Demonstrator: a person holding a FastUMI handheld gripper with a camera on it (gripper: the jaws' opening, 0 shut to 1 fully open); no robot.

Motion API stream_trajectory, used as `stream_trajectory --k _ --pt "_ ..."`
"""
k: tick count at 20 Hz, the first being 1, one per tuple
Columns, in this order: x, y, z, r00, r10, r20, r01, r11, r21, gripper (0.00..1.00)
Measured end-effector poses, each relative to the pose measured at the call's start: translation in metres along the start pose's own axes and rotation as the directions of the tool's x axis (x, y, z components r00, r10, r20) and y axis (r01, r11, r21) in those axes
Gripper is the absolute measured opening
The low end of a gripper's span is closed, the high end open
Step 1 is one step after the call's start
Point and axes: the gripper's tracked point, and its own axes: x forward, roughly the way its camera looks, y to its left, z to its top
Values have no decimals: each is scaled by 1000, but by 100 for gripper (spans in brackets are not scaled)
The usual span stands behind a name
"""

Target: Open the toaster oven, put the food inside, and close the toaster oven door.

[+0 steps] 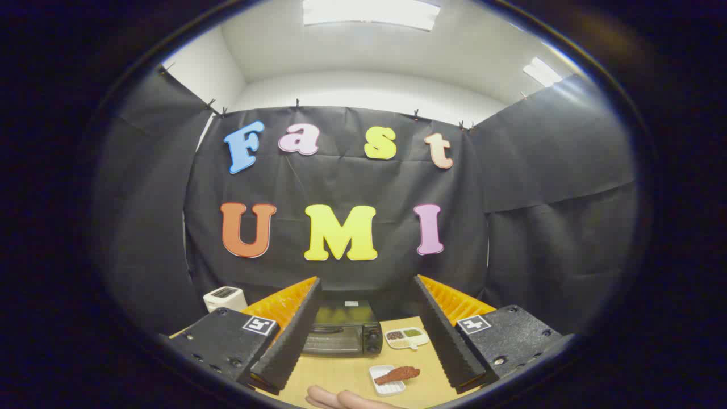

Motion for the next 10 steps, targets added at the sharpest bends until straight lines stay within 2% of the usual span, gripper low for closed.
stream_trajectory --k 10 --pt "-7 0 -2 999 39 -1 -39 999 -2 100"
